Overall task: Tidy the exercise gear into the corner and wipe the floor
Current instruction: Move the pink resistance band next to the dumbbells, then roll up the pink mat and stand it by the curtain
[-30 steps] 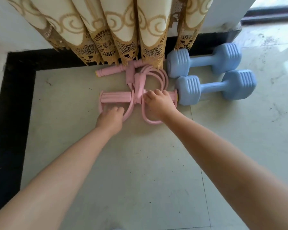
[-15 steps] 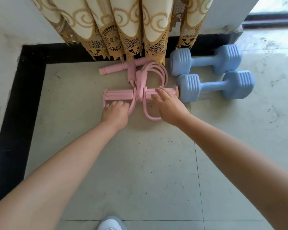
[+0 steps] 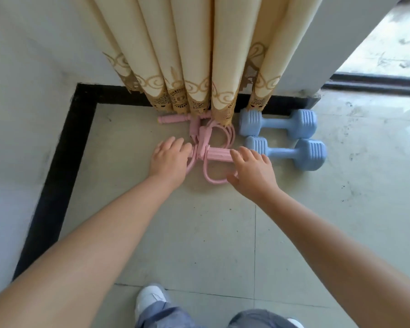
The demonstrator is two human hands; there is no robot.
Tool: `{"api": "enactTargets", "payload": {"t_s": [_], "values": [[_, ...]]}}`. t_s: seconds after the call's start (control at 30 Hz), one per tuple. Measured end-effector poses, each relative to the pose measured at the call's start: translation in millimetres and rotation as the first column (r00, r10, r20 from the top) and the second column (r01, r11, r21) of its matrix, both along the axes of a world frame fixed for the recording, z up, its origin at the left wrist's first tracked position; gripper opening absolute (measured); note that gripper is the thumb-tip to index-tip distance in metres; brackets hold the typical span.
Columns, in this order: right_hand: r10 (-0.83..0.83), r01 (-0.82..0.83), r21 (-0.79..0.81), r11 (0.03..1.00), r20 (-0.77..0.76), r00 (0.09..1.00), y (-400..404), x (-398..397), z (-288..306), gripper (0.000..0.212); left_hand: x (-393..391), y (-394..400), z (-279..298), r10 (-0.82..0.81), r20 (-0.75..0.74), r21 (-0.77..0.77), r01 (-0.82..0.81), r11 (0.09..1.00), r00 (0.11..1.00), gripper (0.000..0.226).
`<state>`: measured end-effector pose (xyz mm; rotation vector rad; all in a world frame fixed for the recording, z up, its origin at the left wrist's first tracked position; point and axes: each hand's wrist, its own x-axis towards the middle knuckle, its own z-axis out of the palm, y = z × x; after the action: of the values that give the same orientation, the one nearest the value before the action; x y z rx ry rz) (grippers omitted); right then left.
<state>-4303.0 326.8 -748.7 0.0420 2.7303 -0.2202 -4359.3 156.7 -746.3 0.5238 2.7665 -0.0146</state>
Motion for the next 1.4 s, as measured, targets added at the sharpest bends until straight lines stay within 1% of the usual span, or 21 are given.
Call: {"api": "enactTargets", "payload": {"t_s": [0.07,0.17,0.23,0.3,0.43,0.5,0.57,0.67,0.77,0.8,0.87,0.9,1.0,1.13,1.17,1.2,1.27,1.4], "values": [[0.038,-0.038,-0.003,0.999,0.036,0.999,-10.0,0.4,44.9,0.06,5.9,-7.8,39.2,0.058,0.052,-0.058,-0.055,0.997,0.997,0.046],[0.084,-0.082,-0.045,0.996,0.037,0.996,-26.5,-2.5,124.0,0.059,12.7,-19.4,111.2,0.142,0.039,-0.08,-0.139,0.987,0.989,0.049],[0.144,-0.142,-0.063,0.988,0.035,0.989,-38.4,-4.5,179.4,0.058,18.8,-27.4,164.8,0.205,0.038,-0.086,-0.201,0.976,0.978,0.049],[0.209,-0.207,-0.067,0.976,0.021,0.978,-49.8,-8.2,235.6,0.058,27.0,-35.2,222.2,0.25,0.011,-0.102,-0.248,0.963,0.968,0.05],[0.304,-0.308,-0.075,0.948,-0.055,0.951,-80.9,-18.1,342.6,0.055,50.5,-61.3,331.8,0.364,-0.074,-0.092,-0.37,0.925,0.928,0.053],[0.383,-0.389,-0.067,0.919,-0.09,0.919,-100.7,-13.4,388.3,0.055,73.9,-78.5,377.3,0.444,-0.116,-0.084,-0.454,0.887,0.888,0.052],[0.486,-0.494,-0.061,0.867,-0.112,0.867,-122.4,4.4,428.2,0.054,110.7,-96.1,415.9,0.533,-0.158,-0.075,-0.549,0.833,0.831,0.049],[0.651,-0.662,-0.059,0.747,-0.14,0.746,-157.2,50.7,475.2,0.053,188.3,-120.0,457.4,0.684,-0.186,-0.048,-0.702,0.711,0.705,0.048],[0.784,-0.797,-0.042,0.603,-0.151,0.602,-191.9,112.9,506.9,0.05,278.4,-138.3,491.9,0.768,-0.266,-0.05,-0.804,0.592,0.582,0.049],[0.821,-0.834,-0.037,0.551,-0.152,0.55,-204.6,136.4,514.4,0.05,311.1,-144.1,501.3,0.798,-0.286,-0.042,-0.839,0.543,0.531,0.048],[0.891,-0.901,-0.031,0.433,-0.139,0.433,-230.1,191.3,525.5,0.052,385.2,-152.5,515.2,0.857,-0.28,-0.098,-0.901,0.422,0.432,0.048],[0.919,-0.929,-0.029,0.369,-0.136,0.369,-242.1,222.2,529.2,0.052,425.0,-155.1,521.1,0.879,-0.296,-0.107,-0.928,0.357,0.373,0.046],[0.975,-0.985,-0.031,0.171,-0.138,0.174,-269.0,325.6,537.8,0.052,542.6,-146.7,532.0,0.964,-0.218,-0.07,-0.988,0.137,0.149,0.043],[0.991,-0.997,-0.043,-0.065,-0.122,-0.059,-274.8,487.4,542.5,0.052,712.6,-115.9,540.3,0.978,-0.184,-0.133,-0.983,-0.127,-0.102,0.045],[0.987,-0.993,-0.045,-0.112,-0.118,-0.106,-270.5,529.8,541.8,0.052,754.6,-103.5,541.7,0.973,-0.178,-0.138,-0.975,-0.175,-0.149,0.046],[0.983,-0.988,-0.046,-0.15,-0.114,-0.144,-264.6,571.6,540.9,0.052,796.4,-90.7,542.3,0.968,-0.17,-0.152,-0.965,-0.212,-0.185,0.046],[0.976,-0.978,-0.06,-0.198,-0.098,-0.192,-249.2,652.5,537.6,0.053,875.9,-64.4,539.5,0.96,-0.166,-0.176,-0.951,-0.254,-0.226,0.047],[0.967,-0.964,-0.083,-0.254,-0.055,-0.25,-213.8,794.6,531.6,0.052,1012.9,-13.9,530.5,0.941,-0.131,-0.141,-0.934,-0.328,-0.311,0.049]]}}
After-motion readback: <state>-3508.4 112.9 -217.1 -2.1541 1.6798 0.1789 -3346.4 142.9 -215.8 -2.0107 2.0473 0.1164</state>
